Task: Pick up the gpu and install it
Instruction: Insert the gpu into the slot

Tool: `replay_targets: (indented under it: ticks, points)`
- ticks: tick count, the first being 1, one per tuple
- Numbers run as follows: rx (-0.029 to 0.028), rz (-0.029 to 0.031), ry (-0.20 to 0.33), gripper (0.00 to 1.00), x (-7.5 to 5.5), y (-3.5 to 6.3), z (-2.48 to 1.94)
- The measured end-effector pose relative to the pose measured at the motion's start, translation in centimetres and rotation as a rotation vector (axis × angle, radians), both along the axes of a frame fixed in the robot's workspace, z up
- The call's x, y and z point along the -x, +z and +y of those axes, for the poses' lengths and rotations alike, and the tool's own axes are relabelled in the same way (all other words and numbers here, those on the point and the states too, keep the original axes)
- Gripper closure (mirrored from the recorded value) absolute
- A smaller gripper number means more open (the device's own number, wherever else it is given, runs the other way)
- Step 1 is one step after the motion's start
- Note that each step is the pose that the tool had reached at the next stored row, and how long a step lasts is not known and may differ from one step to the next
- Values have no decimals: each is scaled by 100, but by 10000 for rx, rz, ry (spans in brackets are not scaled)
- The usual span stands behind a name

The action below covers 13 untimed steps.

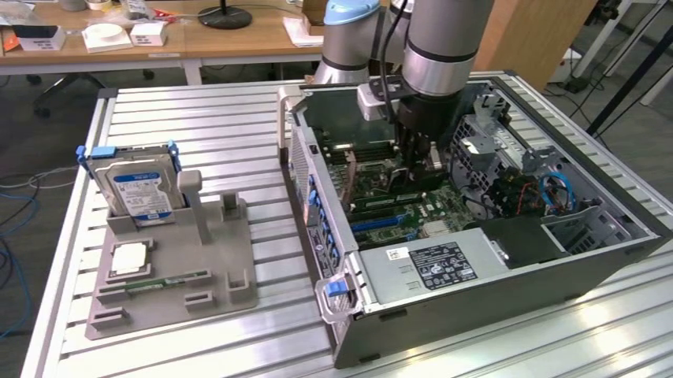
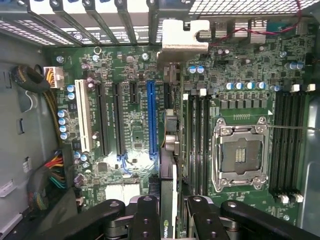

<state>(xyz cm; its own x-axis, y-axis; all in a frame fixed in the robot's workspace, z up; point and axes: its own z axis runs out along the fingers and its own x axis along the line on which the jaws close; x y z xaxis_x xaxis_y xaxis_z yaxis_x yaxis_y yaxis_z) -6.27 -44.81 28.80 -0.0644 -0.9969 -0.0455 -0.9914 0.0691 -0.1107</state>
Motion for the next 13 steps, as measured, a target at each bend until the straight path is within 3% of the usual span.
replay_targets:
  ticks: [6, 13]
  points:
    - [0, 0, -1, 74, 10, -51, -83]
    - [0, 0, 1, 74, 125, -164, -108]
